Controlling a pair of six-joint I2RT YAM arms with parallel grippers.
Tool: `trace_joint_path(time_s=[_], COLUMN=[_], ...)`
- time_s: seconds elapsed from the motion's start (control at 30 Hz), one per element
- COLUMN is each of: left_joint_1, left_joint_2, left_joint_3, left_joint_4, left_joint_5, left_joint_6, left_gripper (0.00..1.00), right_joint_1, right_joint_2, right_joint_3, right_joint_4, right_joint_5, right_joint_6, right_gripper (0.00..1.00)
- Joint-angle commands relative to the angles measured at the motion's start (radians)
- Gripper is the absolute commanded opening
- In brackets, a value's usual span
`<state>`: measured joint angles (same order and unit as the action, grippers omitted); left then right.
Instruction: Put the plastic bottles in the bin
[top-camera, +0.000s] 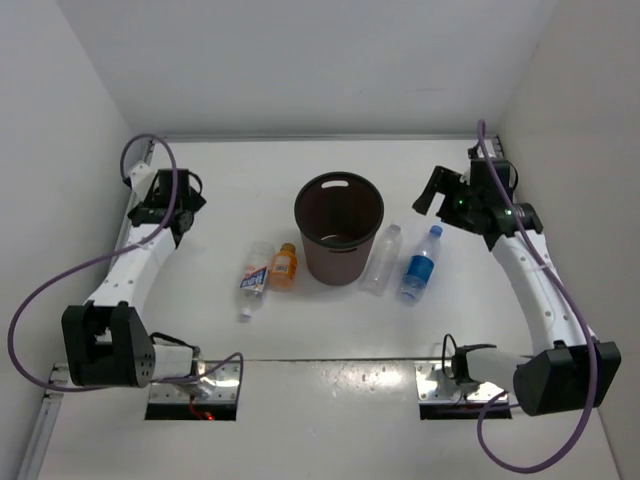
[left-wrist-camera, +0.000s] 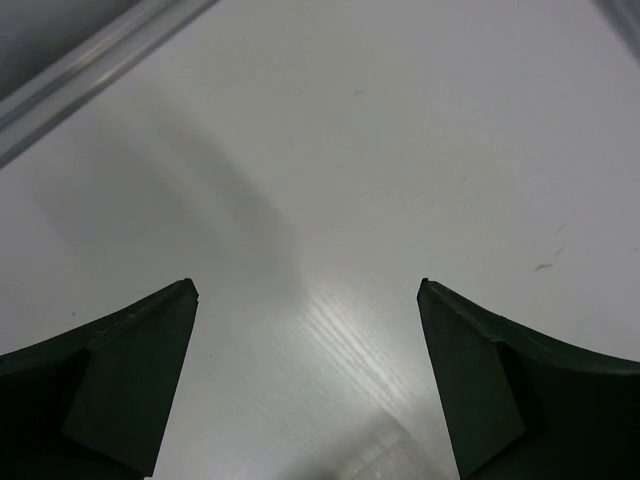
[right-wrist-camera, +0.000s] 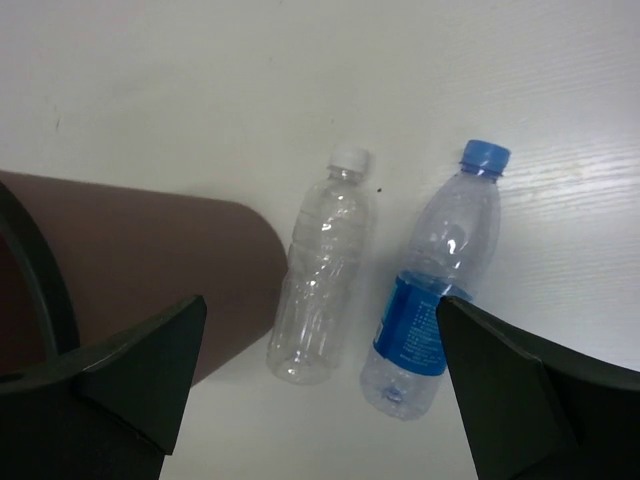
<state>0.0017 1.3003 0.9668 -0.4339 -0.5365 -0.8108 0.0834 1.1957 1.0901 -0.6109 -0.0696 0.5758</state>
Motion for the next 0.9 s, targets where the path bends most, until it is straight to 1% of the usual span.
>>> trace_joint_path(time_s=[0.0, 0.03, 0.1, 0.13, 0.17, 0.2, 0.23, 0.27, 0.33, 0.4, 0.43, 0.5, 0.57, 0.73, 0.77, 0.87], left_joint_1=[0.007, 0.036, 0.069, 0.098, 0.110, 0.121, 0.139, 0.139, 0.159, 0.159, 0.159, 0.159, 0.159, 0.159, 0.159, 0.159], left_joint_2=[-0.036, -0.036, -0.036, -0.036, -0.036, -0.024, -0.024, -0.012, 0.028, 0.075, 0.129, 0.174, 0.227, 0.286, 0.295, 0.309], left_joint_3=[0.099, 0.131, 0.131, 0.131, 0.113, 0.099, 0.063, 0.044, 0.017, 0.006, 0.006, 0.035, 0.059, 0.142, 0.151, 0.164], left_joint_4=[-0.003, -0.047, -0.057, -0.045, -0.045, -0.028, -0.002, 0.012, 0.012, 0.012, 0.000, 0.000, 0.000, 0.000, 0.000, 0.000], left_joint_5=[-0.072, -0.072, -0.025, 0.004, 0.067, 0.099, 0.156, 0.171, 0.190, 0.231, 0.240, 0.270, 0.270, 0.233, 0.233, 0.251], left_joint_6=[-0.014, -0.077, -0.097, -0.108, -0.108, -0.108, -0.117, -0.117, -0.165, -0.176, -0.189, -0.202, -0.202, -0.202, -0.202, -0.202], left_gripper=[0.99, 0.99, 0.99, 0.99, 0.99, 0.99, 0.99, 0.99, 0.99, 0.99, 0.99, 0.99, 0.99, 0.99, 0.99, 0.99], right_joint_1=[-0.013, -0.013, -0.013, -0.013, -0.013, -0.013, -0.013, -0.022, -0.022, -0.022, -0.031, -0.031, -0.031, -0.042, -0.042, -0.042], right_joint_2=[-0.013, -0.004, 0.018, 0.031, 0.062, 0.080, 0.105, 0.167, 0.234, 0.274, 0.283, 0.294, 0.341, 0.423, 0.423, 0.462], right_joint_3=[0.068, 0.083, 0.143, 0.161, 0.175, 0.197, 0.209, 0.232, 0.232, 0.188, 0.162, 0.097, 0.056, -0.016, -0.027, -0.047], right_joint_4=[-0.058, -0.094, -0.127, -0.157, -0.158, -0.158, -0.197, -0.222, -0.283, -0.271, -0.232, -0.202, -0.193, -0.158, -0.129, -0.119], right_joint_5=[0.119, 0.202, 0.203, 0.186, 0.151, 0.095, 0.079, 0.079, 0.063, 0.006, -0.015, -0.027, -0.036, -0.035, -0.035, -0.035], right_joint_6=[0.009, 0.022, 0.022, 0.022, 0.013, 0.004, 0.004, 0.004, 0.004, 0.015, 0.015, 0.050, 0.061, 0.096, 0.113, 0.147], right_gripper=[1.00, 1.00, 1.00, 1.00, 1.00, 1.00, 1.00, 1.00, 1.00, 1.00, 1.00, 1.00, 1.00, 1.00, 1.00, 1.00])
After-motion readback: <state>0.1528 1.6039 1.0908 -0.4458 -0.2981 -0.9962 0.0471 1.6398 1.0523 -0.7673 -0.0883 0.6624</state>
